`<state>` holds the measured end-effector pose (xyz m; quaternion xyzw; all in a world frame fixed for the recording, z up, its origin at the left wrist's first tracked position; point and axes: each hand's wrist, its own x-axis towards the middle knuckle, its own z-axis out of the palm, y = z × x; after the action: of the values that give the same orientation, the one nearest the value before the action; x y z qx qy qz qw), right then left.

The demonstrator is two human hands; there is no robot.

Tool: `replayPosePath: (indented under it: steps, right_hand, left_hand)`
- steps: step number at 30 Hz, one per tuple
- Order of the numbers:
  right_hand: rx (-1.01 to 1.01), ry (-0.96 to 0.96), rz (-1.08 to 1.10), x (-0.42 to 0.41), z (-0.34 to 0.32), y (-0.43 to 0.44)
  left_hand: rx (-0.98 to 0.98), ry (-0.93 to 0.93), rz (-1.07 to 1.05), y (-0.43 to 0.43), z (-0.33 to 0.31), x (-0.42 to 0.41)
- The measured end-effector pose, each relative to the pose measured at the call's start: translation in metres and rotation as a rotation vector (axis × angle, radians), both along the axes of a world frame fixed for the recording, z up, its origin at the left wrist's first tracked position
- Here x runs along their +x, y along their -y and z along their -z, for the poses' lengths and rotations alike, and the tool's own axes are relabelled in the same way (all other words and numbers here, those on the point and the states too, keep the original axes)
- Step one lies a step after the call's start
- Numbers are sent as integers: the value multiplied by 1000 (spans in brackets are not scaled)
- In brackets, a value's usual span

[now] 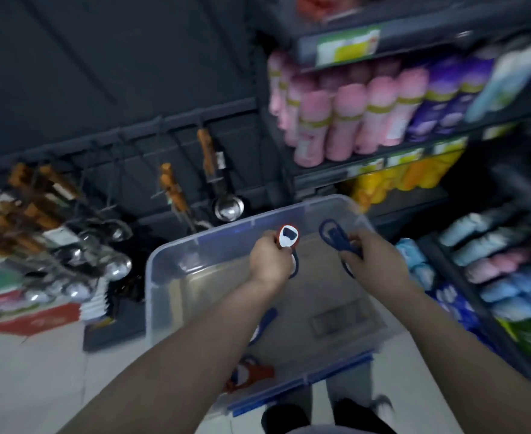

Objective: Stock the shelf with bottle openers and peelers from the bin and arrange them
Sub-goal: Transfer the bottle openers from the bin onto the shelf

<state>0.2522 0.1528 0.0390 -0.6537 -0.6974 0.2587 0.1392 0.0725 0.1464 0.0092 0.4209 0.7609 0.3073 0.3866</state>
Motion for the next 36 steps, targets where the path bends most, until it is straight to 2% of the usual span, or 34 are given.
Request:
replayPosePath:
  steps: [3,10,16,19,23,28,36]
  right_hand:
    - [91,-5,162,55,-26,7]
    - [191,-11,509,234,-65,56]
    - [272,71,829,402,-100,116]
    - [281,109,934,457,-108,138]
    - [269,104,1035,508,-110,149]
    - [241,77,1144,555,-103,136]
    - [117,29,1233,597,-75,86]
  left_hand:
    - [110,-7,164,-18,-22,62]
    - [299,137,425,-33,-74,251]
    - [336,262,678,-15,-105,435]
    - [338,307,779,-7,-103,509]
    - [370,312,890,12,-127,568]
    - [461,61,1027,-12,-131,618]
    - [590,-379,1445,-65,-102,680]
